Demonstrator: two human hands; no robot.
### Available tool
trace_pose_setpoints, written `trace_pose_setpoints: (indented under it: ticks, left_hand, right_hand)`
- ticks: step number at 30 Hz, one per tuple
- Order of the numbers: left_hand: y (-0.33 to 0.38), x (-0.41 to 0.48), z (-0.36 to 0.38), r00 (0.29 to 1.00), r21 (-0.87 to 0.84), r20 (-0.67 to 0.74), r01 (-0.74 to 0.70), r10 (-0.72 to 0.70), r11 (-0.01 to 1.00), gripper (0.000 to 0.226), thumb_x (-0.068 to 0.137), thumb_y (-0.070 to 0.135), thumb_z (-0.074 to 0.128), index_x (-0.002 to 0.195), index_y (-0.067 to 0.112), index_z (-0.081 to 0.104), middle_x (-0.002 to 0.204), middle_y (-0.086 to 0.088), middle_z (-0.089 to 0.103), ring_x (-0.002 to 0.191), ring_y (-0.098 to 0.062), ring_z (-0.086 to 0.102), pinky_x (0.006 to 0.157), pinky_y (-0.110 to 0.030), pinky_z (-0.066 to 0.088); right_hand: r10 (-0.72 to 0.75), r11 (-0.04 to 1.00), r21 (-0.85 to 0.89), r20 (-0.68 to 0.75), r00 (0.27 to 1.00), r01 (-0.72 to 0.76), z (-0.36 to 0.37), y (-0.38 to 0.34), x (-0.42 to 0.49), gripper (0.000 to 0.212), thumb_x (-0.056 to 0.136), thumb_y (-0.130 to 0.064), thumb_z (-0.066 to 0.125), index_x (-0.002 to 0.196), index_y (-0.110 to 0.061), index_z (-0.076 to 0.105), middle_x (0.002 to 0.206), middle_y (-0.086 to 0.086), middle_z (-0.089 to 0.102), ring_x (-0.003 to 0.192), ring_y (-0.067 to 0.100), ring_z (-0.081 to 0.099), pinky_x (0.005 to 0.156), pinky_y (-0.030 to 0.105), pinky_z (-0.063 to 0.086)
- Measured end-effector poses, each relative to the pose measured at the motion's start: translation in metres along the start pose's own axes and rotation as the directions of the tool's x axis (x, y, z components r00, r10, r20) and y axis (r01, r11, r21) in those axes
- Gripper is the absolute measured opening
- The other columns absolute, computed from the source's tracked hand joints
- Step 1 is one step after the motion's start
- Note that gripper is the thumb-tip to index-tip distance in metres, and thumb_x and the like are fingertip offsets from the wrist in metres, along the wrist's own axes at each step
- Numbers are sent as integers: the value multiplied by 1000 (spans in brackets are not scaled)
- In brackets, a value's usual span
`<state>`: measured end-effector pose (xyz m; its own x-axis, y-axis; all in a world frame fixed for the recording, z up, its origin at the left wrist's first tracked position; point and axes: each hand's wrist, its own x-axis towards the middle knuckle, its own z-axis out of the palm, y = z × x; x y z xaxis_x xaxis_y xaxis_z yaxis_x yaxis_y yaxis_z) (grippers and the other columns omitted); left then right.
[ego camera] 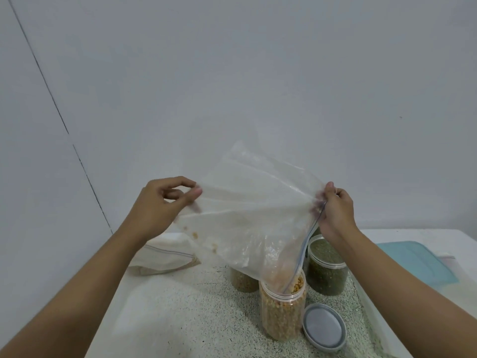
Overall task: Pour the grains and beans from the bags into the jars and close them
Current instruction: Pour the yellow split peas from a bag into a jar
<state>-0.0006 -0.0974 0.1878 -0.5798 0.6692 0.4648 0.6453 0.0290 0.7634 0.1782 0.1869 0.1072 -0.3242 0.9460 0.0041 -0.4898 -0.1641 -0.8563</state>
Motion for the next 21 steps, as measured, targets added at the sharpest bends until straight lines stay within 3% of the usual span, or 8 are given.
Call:
trace_pose_setpoints:
  ticks: [5,10,15,18,21]
  left_hand:
    - [20,13,-6,998,44,47,-39,37,998,23,89,49,70,95,29,79,79,-32,66,47,-14,33,41,-13,26]
    - [36,20,-3,984,114,122,-146,132,983,23,99,44,60,92,27,74,66,-3,75,46,-14,34,45,-19,30]
    - [48,27,4,961,165,140,-259,238,952,21,102,40,57,94,26,71,62,-2,72,49,-16,38,47,-23,31]
    - [50,29,4,954,170,143,-285,263,943,20,102,40,57,95,27,69,62,-2,71,52,-27,39,49,-29,33]
    - [44,27,7,950,167,179,-286,256,944,18,101,40,58,94,28,69,60,-2,71,48,-21,33,46,-27,30]
  right_hand:
    - [-4,999,53,-25,1000,5,0,0,3,28,109,-30,45,84,-17,43,72,0,53,48,7,46,47,22,45]
    - [-28,998,50,-53,998,31,0,-1,3,28,110,-32,41,86,-17,43,71,-1,50,51,8,44,52,25,42]
    - [-81,995,43,-101,992,85,2,-6,1,29,111,-32,37,86,-18,42,70,-2,48,49,8,43,52,26,41]
    - [-89,995,30,-112,990,93,1,-8,-2,29,111,-32,37,86,-18,41,71,-2,48,52,9,43,52,25,43]
    - [-81,996,19,-119,990,84,-1,-8,-4,28,111,-31,37,87,-18,41,73,-2,50,51,9,41,49,23,42]
